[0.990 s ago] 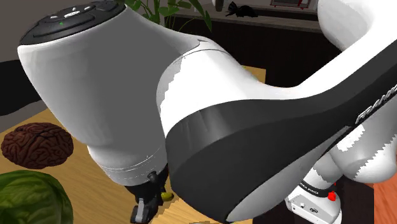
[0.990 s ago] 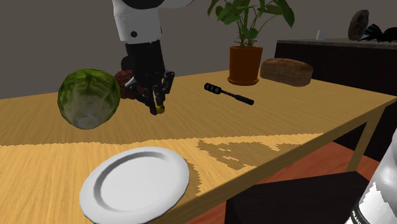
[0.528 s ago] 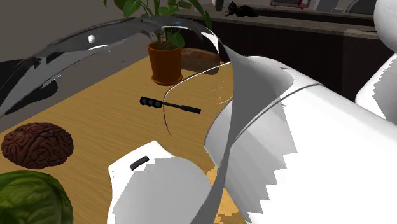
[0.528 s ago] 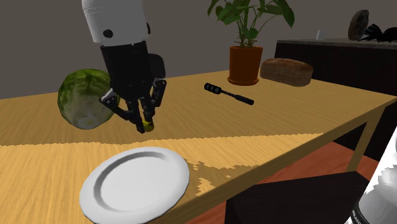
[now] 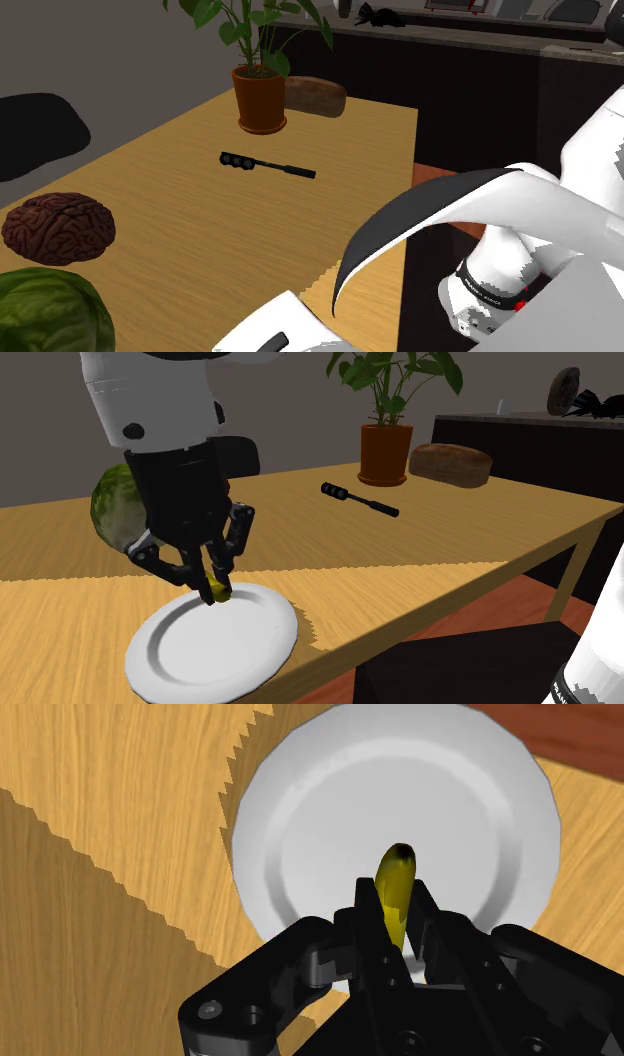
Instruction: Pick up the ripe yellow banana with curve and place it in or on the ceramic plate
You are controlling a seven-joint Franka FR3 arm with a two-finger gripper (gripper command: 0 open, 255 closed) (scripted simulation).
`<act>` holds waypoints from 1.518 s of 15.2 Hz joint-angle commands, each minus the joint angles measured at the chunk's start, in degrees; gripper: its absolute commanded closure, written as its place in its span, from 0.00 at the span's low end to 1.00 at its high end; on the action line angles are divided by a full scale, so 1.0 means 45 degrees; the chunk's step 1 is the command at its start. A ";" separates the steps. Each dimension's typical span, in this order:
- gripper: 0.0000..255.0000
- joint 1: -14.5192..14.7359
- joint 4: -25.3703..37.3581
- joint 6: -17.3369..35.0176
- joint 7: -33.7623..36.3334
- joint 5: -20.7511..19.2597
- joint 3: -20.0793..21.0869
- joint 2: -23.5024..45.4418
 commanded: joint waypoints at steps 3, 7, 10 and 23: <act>1.00 0.0005 -0.0425 0.0719 0.0260 -0.0257 0.0110 0.0387; 1.00 0.0005 -0.0816 0.1392 0.0504 -0.0537 0.0182 0.0770; 1.00 0.0008 -0.1015 0.1765 0.0661 -0.0725 0.0215 0.1011; 0.00 0.0008 -0.1014 0.1763 0.0661 -0.0724 0.0214 0.1010</act>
